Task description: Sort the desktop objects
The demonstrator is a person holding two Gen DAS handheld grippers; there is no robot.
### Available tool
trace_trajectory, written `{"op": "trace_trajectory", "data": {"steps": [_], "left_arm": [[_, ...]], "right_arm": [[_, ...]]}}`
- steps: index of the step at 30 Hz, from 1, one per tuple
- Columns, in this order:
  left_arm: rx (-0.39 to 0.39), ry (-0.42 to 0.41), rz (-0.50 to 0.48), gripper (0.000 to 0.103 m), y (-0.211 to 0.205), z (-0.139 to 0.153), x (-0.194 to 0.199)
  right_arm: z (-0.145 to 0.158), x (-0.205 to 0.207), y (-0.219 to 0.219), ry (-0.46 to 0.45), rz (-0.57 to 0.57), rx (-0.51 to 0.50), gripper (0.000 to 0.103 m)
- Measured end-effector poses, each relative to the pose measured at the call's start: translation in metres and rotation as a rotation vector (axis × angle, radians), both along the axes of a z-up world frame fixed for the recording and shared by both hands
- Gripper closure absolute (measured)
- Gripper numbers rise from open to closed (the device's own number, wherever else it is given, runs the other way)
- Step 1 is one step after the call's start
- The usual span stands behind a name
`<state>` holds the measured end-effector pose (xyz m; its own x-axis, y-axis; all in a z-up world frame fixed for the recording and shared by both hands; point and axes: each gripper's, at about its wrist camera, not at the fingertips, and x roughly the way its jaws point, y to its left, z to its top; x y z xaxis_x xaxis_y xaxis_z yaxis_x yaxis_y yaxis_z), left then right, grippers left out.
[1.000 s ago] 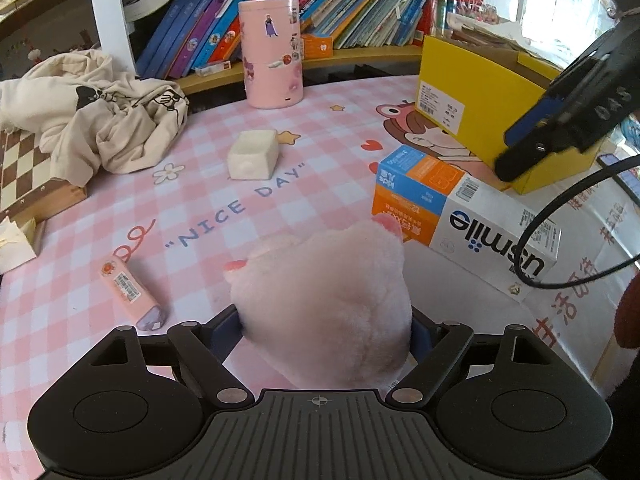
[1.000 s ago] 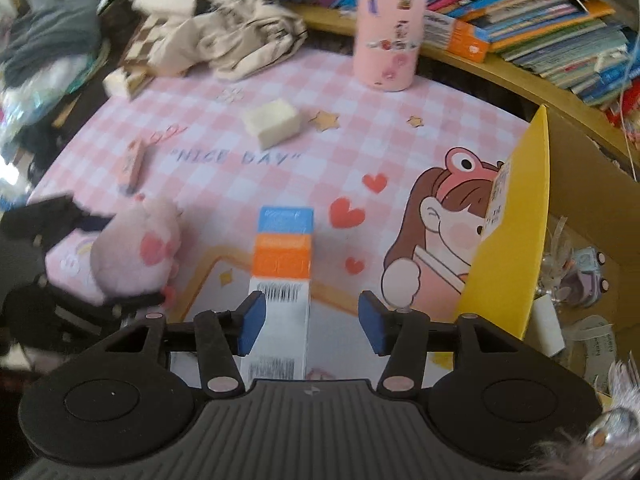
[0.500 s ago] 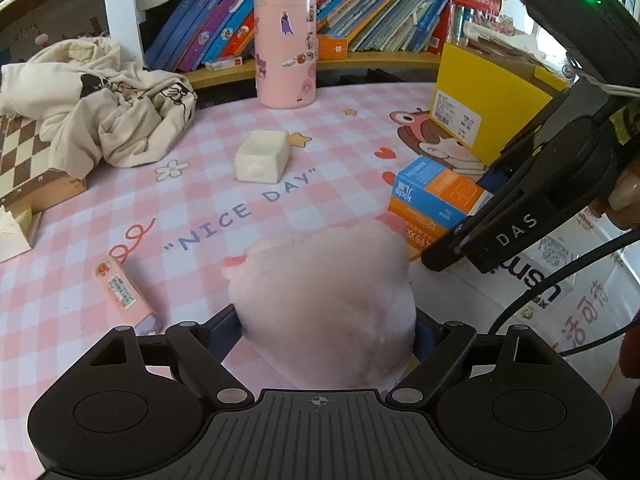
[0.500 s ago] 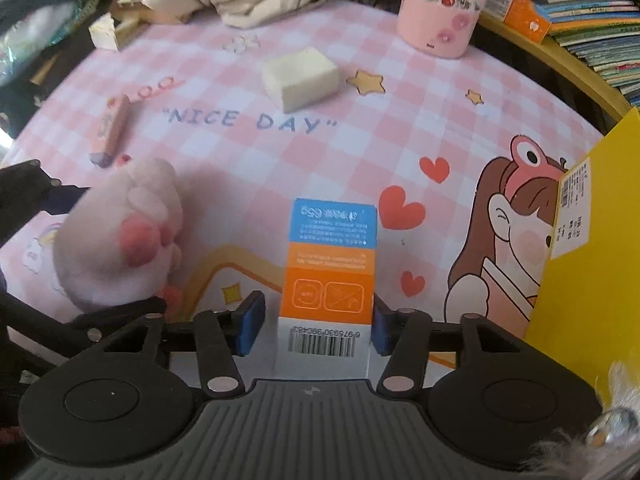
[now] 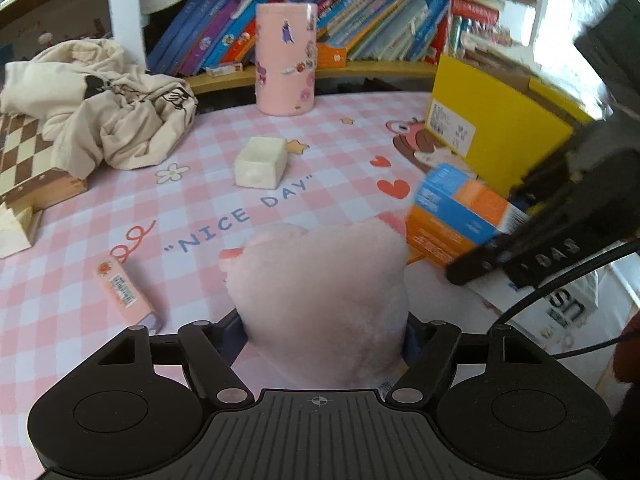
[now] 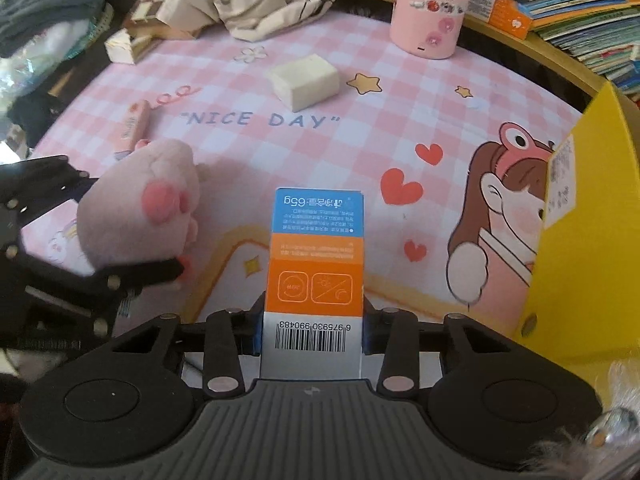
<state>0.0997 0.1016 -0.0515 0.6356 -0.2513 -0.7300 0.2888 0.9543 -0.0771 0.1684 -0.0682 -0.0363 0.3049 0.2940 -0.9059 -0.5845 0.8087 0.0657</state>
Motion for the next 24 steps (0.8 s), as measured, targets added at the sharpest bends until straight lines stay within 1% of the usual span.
{"op": "trace_trajectory", "data": {"steps": [4, 9, 16, 24], "left_arm": [[-0.04, -0.02, 0.02, 0.03, 0.003, 0.013, -0.008], [-0.065, -0.04, 0.006, 0.03, -0.002, 0.026, -0.018], [-0.074, -0.069, -0.033, 0.029, -0.015, 0.04, -0.033], [-0.072, -0.075, -0.088, 0.029, -0.029, 0.045, -0.039]], "right_arm": [[0.011, -0.018, -0.014, -0.005, -0.03, 0.028, 0.065], [0.024, -0.035, -0.03, -0.027, -0.077, 0.054, 0.065], [0.034, -0.058, -0.056, -0.043, -0.139, 0.066, 0.065], [0.034, -0.074, -0.086, -0.039, -0.261, 0.082, 0.065]]}}
